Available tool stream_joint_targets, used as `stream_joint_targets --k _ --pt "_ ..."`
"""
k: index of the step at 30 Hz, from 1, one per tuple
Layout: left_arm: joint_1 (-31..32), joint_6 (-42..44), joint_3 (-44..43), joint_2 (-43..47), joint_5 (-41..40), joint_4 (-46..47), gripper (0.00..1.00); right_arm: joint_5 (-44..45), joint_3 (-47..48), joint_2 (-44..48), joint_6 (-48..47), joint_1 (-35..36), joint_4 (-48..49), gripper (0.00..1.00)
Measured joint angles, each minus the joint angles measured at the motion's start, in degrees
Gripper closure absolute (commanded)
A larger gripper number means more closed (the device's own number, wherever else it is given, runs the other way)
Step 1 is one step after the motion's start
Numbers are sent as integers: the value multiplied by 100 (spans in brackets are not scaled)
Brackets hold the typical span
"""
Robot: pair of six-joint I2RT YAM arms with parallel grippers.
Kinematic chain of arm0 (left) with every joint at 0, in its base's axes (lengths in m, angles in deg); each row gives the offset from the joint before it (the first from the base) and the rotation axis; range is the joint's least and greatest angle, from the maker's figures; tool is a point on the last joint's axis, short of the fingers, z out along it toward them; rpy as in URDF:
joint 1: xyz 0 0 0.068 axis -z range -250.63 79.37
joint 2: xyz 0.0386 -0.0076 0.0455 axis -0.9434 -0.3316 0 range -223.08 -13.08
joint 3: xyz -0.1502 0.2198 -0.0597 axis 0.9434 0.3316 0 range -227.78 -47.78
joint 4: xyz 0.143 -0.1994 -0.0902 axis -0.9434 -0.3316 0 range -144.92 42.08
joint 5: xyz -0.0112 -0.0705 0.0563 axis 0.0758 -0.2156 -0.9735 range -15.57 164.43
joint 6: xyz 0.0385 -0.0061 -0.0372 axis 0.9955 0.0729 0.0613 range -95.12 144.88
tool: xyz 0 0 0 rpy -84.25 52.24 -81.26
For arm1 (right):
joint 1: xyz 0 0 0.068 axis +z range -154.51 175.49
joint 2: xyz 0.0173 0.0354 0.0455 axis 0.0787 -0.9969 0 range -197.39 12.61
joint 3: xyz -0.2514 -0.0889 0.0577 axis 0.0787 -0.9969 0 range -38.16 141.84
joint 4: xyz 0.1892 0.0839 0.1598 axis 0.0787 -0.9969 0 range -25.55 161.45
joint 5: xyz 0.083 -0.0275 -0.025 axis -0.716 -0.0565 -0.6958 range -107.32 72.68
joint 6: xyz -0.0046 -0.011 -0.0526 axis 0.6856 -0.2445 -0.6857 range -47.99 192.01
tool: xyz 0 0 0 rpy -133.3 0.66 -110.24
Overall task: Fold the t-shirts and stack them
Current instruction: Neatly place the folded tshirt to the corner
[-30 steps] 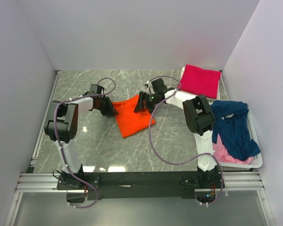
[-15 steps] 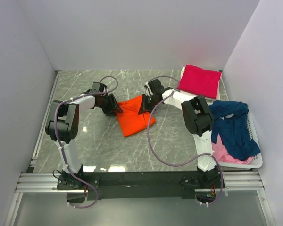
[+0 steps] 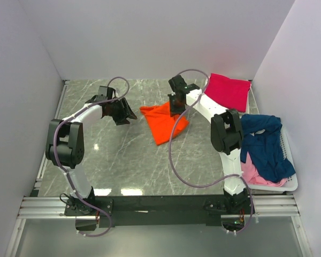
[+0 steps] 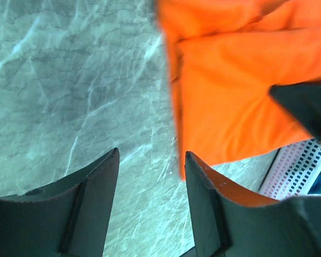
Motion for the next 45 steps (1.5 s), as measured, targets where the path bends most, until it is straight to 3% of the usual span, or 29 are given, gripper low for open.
stream_joint_targets --k 10,19,31,45 --pt "-234 15 0 -2 37 4 42 1373 1434 -369 -280 -313 -909 100" --pt "-472 -205 -4 -11 -149 -4 42 1810 2573 -984 -704 -1185 -1019 100" --pt "-492 -446 -389 -203 -564 -280 42 1408 3274 -1086 -1141 -1847 -273 100" --pt "-490 -654 -697 -498 -669 -435 42 496 3311 -1086 -999 -2566 221 100"
